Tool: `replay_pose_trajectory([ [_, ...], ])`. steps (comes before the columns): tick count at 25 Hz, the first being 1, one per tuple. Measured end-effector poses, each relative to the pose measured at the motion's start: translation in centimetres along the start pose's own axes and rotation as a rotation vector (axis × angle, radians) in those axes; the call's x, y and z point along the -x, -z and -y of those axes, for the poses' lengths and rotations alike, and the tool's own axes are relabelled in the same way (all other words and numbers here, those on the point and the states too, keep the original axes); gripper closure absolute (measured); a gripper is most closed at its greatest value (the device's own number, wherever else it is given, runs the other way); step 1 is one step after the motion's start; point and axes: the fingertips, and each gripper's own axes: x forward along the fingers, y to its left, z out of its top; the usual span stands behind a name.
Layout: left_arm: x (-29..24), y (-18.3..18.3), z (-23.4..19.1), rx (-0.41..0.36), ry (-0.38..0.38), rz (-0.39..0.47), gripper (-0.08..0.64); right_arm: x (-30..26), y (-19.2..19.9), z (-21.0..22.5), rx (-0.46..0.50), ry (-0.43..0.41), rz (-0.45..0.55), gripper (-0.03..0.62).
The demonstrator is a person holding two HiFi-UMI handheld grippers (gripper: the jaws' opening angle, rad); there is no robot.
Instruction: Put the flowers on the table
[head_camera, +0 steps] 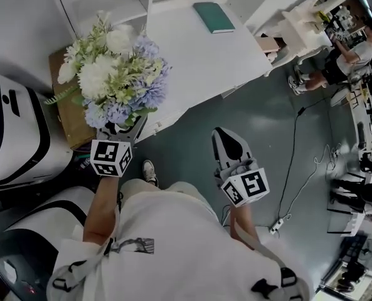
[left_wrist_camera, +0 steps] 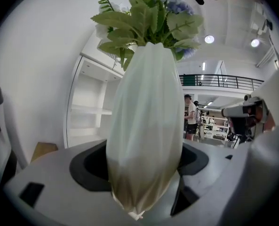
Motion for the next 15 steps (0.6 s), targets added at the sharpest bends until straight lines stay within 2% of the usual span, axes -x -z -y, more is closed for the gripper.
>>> replay_pose_trajectory([
  [3,-2.0,-0.4,-1.2,0.006,0.028,-0.008,0.167,-2.1,-0.5,0.7,-0.003,0.016,-0.008,0.583],
  [8,-4.3,0.5,-0.5,0.017,0.059,-0.028,0.167,-2.8,0.5,2.1,-0.023,0.036,-0.031,0.583],
  [15,-8.1,0.3,0.8,0.005,0.063,-0.014,0.167,-4.6,0.0,6.0,-0.014,0.012,-0.013,0.583],
])
